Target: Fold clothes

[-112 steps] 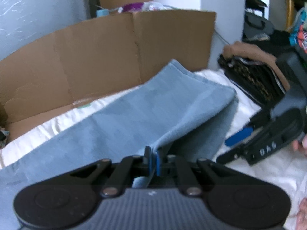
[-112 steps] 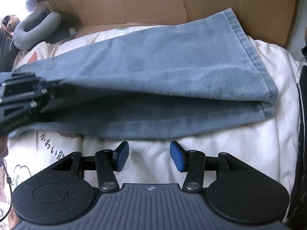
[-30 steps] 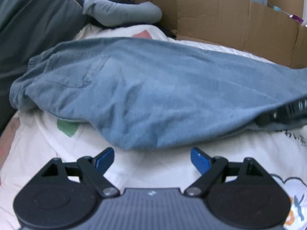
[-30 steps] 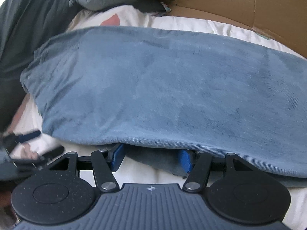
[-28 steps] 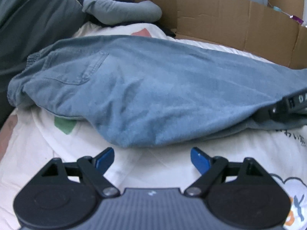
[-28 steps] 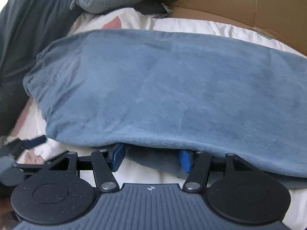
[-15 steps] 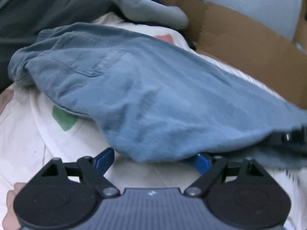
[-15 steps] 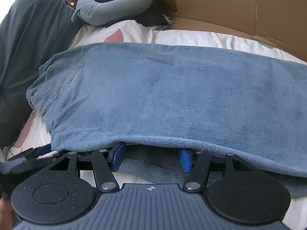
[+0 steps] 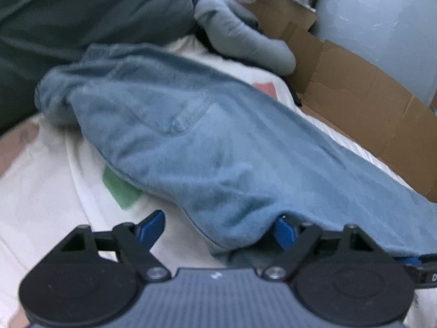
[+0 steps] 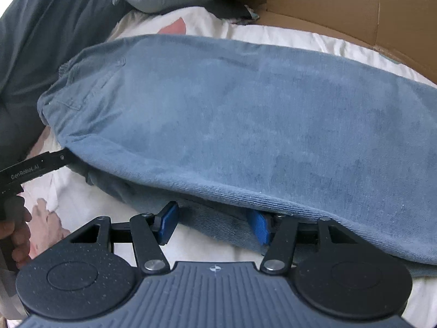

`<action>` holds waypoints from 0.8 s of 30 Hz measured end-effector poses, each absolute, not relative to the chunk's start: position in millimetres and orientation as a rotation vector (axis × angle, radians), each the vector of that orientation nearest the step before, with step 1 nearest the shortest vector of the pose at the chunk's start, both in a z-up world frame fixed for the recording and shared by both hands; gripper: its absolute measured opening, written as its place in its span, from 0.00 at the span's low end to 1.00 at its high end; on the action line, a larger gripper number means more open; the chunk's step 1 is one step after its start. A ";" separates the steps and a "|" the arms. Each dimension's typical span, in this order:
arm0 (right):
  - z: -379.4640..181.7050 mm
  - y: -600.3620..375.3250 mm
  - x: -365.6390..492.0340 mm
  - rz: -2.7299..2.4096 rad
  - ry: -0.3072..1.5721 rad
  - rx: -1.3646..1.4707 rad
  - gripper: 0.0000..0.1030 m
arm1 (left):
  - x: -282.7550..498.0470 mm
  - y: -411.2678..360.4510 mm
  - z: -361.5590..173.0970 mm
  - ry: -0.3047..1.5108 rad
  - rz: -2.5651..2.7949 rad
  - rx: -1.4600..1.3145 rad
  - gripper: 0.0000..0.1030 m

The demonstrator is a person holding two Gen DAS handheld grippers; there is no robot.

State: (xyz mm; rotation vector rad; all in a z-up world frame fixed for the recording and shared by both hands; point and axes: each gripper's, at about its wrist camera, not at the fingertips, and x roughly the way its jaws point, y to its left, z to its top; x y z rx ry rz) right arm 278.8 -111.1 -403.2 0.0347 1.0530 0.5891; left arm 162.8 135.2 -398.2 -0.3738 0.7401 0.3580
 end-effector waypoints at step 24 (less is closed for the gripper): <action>-407.2 -110.3 274.8 0.604 1.046 -0.020 0.59 | 149.0 151.1 -375.3 0.873 0.301 -0.345 0.12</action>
